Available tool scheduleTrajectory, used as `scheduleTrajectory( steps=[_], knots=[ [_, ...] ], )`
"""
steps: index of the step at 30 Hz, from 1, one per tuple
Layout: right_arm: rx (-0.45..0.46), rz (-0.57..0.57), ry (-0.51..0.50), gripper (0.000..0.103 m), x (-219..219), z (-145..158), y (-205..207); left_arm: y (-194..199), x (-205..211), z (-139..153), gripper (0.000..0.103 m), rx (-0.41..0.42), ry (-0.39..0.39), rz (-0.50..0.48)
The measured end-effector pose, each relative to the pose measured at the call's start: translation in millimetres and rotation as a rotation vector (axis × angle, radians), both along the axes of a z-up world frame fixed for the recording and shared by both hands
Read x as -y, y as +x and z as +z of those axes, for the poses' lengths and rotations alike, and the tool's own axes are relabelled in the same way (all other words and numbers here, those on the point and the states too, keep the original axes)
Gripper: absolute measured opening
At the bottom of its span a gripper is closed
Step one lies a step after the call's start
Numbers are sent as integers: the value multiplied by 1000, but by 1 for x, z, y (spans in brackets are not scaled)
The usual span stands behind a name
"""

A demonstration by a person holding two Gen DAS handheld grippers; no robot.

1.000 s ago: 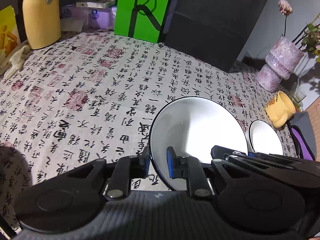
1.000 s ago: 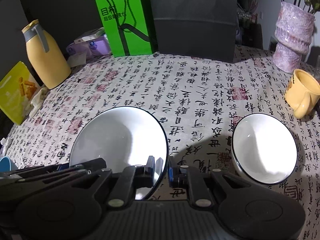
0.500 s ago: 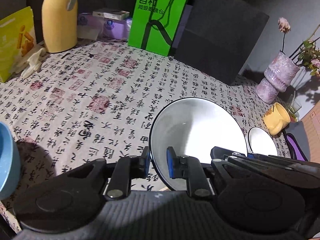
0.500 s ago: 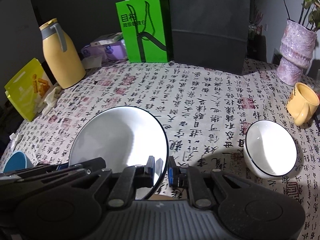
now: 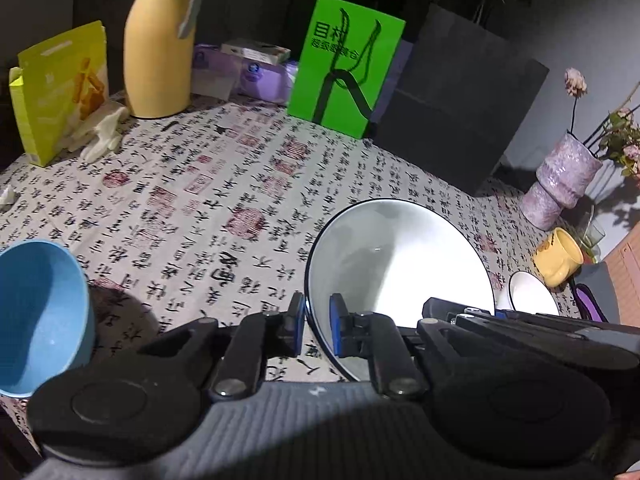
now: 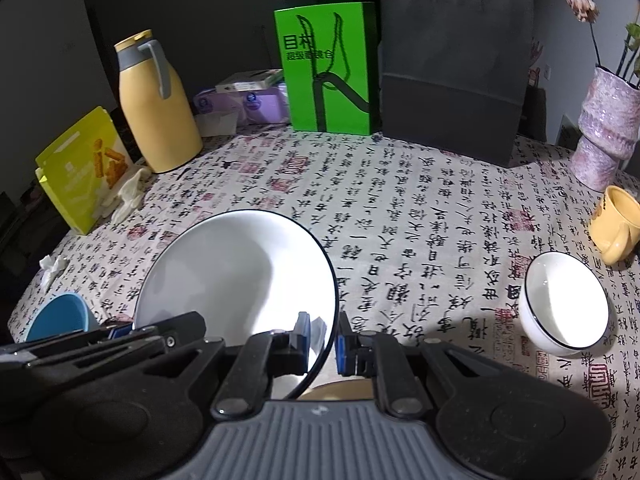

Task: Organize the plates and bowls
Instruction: 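Carry the white bowl with both tools toward the blue bowl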

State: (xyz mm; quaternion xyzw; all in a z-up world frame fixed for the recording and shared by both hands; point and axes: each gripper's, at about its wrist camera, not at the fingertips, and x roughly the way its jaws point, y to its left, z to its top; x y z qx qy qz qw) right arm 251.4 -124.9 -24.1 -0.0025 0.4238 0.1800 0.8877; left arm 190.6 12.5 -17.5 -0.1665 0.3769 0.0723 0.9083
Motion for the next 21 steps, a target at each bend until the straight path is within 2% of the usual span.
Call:
scheduleTrajectory(
  steps=[21],
  knots=[
    [47, 97, -2, 12, -72, 24, -39, -55, -68, 17, 13, 62, -12, 99]
  ],
)
